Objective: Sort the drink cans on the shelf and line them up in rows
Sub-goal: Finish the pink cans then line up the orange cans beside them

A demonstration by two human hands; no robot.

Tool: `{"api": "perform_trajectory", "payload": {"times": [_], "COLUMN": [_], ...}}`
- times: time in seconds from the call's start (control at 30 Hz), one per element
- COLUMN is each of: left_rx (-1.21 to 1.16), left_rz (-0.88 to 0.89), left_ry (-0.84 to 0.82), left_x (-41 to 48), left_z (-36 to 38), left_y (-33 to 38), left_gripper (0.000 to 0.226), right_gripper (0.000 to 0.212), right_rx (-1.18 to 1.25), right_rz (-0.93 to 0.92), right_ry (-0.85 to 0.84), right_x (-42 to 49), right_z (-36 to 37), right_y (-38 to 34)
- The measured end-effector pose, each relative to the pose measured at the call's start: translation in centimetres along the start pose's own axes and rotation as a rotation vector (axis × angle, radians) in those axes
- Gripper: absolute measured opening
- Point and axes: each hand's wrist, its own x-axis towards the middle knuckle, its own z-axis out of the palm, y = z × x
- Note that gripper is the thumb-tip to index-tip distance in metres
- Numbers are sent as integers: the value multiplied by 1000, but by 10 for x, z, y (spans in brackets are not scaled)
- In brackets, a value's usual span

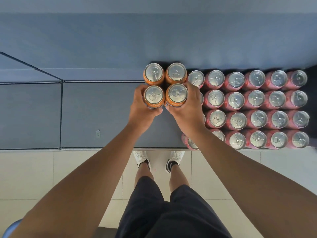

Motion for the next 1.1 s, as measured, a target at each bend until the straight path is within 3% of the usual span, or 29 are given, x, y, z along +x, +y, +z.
{"api": "perform_trajectory", "payload": {"times": [0.73, 0.87, 1.1], "left_rx": [183, 360, 906], "left_rz": [80, 115, 247], "left_ry": [-68, -66, -39], "left_x": [-24, -42, -72], "left_z": [-21, -36, -63], "left_y": [20, 36, 59], "left_gripper": [70, 69, 55], "right_gripper": [73, 66, 61], "right_rx": [-289, -528, -772], "right_rz": [0, -20, -29], "right_ry": [-48, -76, -104], "right_x": [-21, -27, -49], "right_z": [-8, -16, -25], "right_y": [-15, -36, -75]}}
